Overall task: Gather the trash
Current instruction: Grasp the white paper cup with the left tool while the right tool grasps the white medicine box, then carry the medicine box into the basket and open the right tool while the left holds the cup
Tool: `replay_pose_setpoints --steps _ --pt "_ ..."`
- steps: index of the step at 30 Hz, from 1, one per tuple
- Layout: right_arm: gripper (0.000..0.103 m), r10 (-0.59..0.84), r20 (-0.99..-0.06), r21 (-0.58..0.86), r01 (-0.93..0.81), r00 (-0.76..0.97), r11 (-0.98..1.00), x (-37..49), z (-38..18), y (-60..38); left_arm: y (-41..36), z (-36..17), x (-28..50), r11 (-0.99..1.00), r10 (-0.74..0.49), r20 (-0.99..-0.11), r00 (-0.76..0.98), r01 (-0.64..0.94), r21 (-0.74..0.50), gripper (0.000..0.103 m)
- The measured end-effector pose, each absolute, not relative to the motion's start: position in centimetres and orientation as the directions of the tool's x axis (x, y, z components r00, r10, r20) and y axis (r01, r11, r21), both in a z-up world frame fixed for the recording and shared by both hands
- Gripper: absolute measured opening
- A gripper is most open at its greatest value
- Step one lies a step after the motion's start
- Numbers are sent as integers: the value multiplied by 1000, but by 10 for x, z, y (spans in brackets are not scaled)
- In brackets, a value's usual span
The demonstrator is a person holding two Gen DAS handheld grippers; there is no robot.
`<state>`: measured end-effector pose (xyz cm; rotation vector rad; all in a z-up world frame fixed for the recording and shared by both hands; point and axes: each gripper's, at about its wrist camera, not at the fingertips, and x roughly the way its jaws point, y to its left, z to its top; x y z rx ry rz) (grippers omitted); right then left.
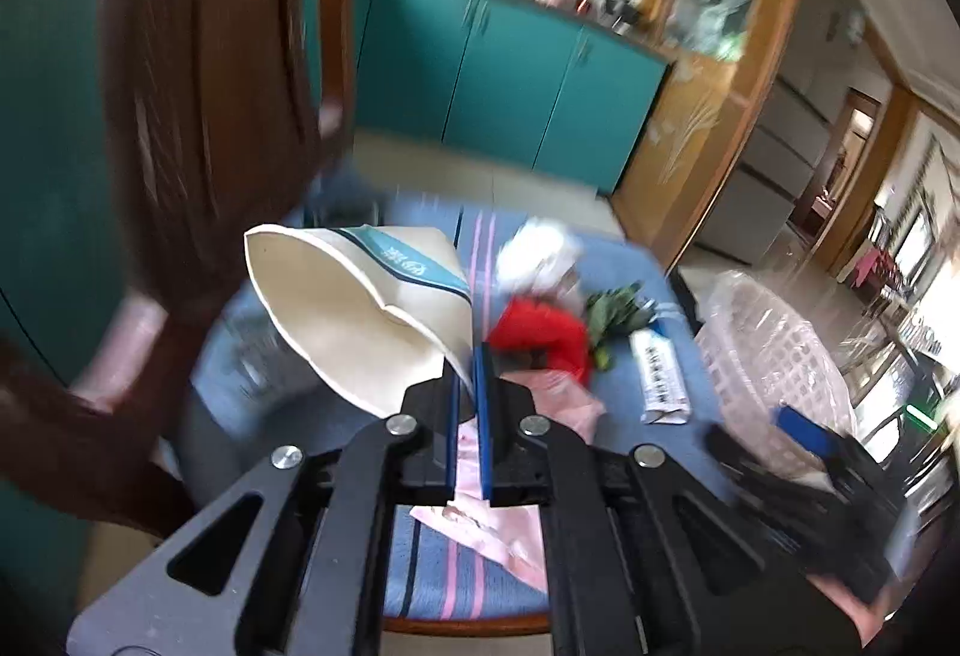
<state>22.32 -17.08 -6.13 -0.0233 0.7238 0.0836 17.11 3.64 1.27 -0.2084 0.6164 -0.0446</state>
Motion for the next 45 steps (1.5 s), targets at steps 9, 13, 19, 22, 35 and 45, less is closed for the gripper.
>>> replay_pose_setpoints --steps 9,13,19,22,35,45 --pt "68 11 -748 -50 -74 664 996 287 -92 -147 25 43 123 996 -40 -448 893 -2 -93 6" --pt "52 -9 -773 -44 -40 634 998 304 -108 -156 30 42 124 997 -34 -451 892 -1 -76 6" --pt "40 62 -757 45 -43 650 998 291 -81 -170 29 42 127 997 -45 -467 883 7 -83 6" --pt "40 91 -730 79 -48 678 996 264 -58 -179 30 41 128 996 -48 -469 882 8 -86 6" --pt "40 196 -581 127 -151 790 980 154 0 -175 15 33 127 995 -95 -496 863 70 -70 6" --pt "40 197 -590 121 -156 783 980 157 -5 -174 2 28 130 993 -114 -514 850 91 -70 6"
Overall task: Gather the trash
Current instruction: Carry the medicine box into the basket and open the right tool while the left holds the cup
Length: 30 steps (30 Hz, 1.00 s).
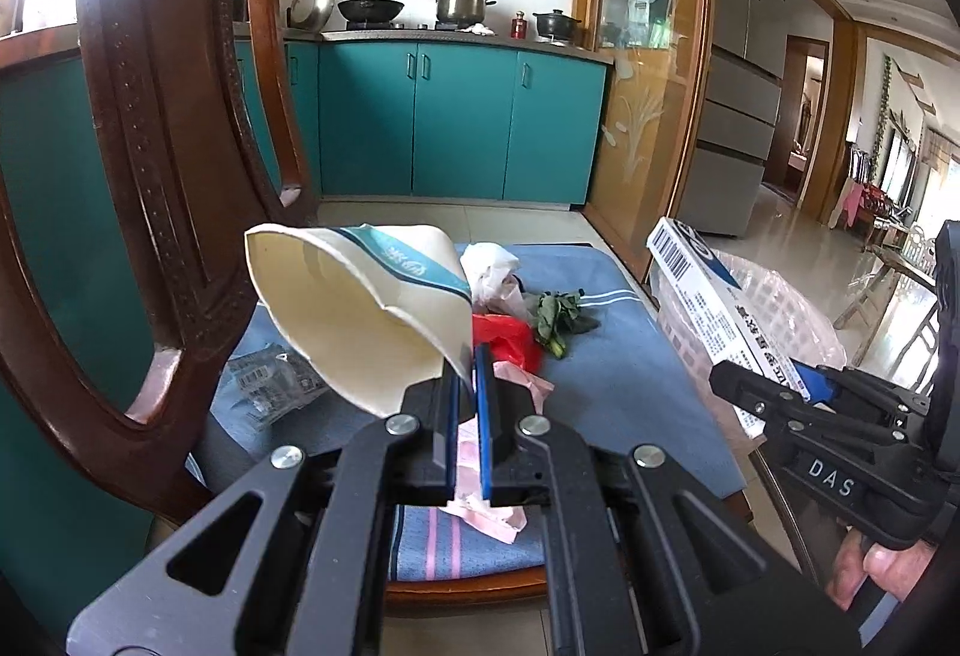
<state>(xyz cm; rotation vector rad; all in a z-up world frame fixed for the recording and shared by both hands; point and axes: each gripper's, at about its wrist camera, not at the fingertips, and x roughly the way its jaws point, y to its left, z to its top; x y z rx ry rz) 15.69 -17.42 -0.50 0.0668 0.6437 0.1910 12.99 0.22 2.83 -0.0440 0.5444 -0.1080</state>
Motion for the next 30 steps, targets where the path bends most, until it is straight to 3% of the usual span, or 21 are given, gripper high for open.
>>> replay_pose_setpoints --steps 30 --pt "40 201 -598 116 -164 776 980 158 -10 -171 6 27 131 993 -114 -528 842 89 -72 6"
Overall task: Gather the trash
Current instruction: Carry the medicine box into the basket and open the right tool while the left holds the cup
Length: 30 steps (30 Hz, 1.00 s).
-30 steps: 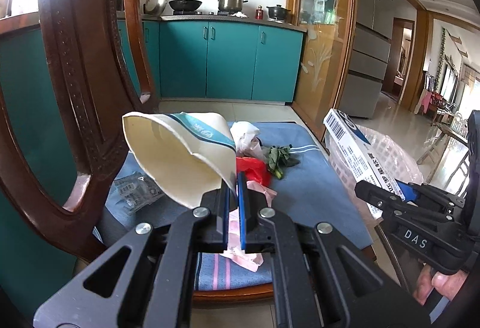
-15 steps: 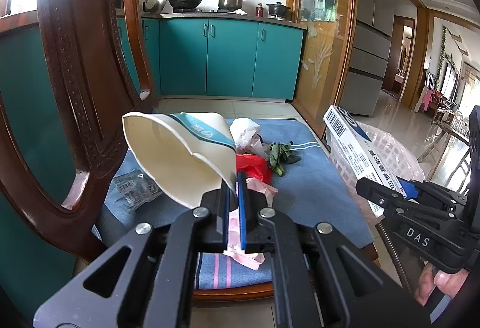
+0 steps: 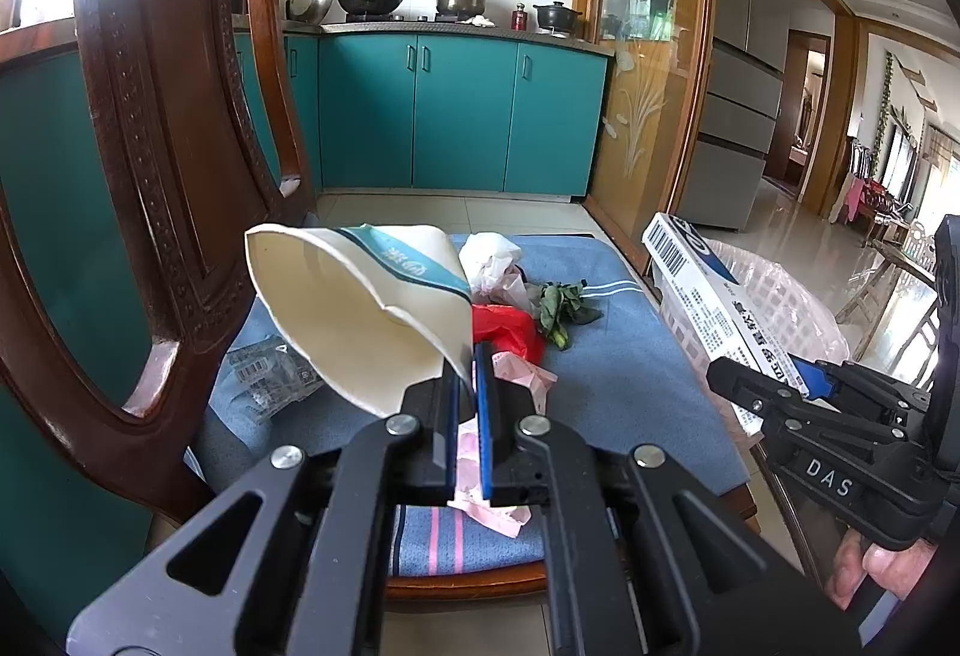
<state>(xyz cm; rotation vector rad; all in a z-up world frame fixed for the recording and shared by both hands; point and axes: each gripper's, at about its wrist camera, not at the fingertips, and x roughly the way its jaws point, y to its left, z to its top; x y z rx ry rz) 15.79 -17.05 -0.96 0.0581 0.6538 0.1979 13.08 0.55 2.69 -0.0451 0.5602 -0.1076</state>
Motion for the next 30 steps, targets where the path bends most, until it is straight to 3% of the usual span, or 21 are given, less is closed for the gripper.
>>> replay_pose_setpoints --steps 9,18,25,27,30 --pt "40 189 -587 116 -149 787 982 160 -7 -177 5 26 132 993 -117 -531 839 92 -74 6" --pt "40 10 -521 102 51 854 994 189 14 -250 1 25 131 993 -116 -537 836 97 -64 6" --pt "42 -79 -595 127 191 800 973 225 -11 -310 -3 23 134 993 -115 -547 829 104 -52 6" --pt "48 -90 -602 131 209 793 969 225 -11 -315 -5 22 134 993 -114 -551 826 107 -45 6" --pt "64 -89 -561 131 195 823 972 212 1 -314 -10 19 135 993 -117 -559 821 116 -37 6"
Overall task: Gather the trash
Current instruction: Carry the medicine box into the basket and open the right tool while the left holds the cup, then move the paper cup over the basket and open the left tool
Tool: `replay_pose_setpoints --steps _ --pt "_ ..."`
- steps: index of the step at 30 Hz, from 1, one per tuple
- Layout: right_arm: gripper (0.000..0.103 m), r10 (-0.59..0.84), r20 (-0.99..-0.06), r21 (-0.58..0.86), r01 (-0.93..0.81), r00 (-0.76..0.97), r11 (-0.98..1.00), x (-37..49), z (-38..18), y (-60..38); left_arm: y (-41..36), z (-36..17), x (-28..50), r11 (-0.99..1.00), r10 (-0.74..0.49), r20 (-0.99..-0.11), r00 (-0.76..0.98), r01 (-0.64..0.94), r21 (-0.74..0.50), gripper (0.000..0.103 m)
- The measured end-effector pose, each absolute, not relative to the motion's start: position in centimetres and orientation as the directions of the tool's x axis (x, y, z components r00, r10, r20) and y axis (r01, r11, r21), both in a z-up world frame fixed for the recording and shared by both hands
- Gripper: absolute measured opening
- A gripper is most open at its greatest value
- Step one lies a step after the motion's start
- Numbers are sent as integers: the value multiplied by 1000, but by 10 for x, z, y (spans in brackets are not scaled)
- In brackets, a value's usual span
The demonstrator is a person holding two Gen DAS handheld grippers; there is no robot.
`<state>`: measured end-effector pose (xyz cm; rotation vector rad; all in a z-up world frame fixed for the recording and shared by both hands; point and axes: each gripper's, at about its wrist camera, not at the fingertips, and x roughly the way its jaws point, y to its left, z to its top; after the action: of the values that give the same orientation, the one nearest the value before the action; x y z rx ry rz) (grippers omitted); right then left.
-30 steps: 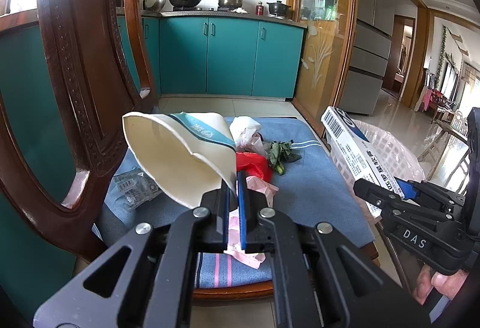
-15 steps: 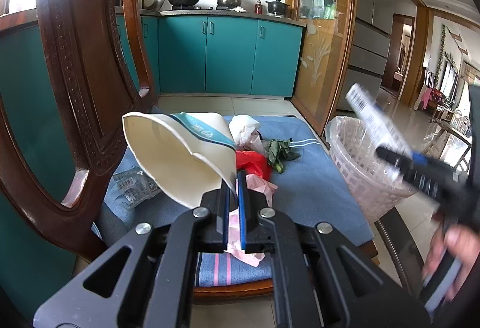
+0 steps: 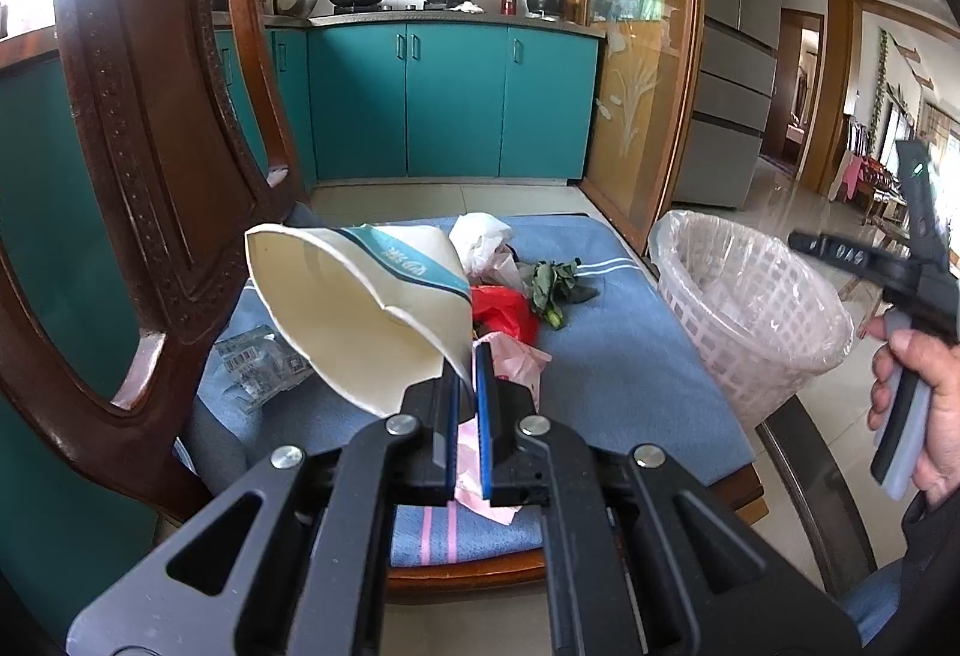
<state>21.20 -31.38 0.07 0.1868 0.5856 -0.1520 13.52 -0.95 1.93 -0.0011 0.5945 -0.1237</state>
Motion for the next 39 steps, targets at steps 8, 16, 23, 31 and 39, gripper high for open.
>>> replay_pose_setpoints --steps 8,16,23,31,39 --pt "72 -70 -497 191 188 865 963 192 17 -322 -50 22 145 975 -204 -566 799 215 -49 6" --pt "75 -153 -474 237 292 867 927 183 18 -352 -189 28 189 888 -394 -584 710 459 -41 6" --pt "79 -177 -473 303 348 863 887 179 15 -379 -257 1 236 863 -420 -618 665 503 -45 60" --pt "79 -119 -467 272 271 876 923 181 17 -351 -174 23 186 922 -327 -573 751 388 -19 92" --pt "79 -25 -484 207 142 875 968 178 16 -295 -47 34 129 982 -154 -558 815 187 2 98"
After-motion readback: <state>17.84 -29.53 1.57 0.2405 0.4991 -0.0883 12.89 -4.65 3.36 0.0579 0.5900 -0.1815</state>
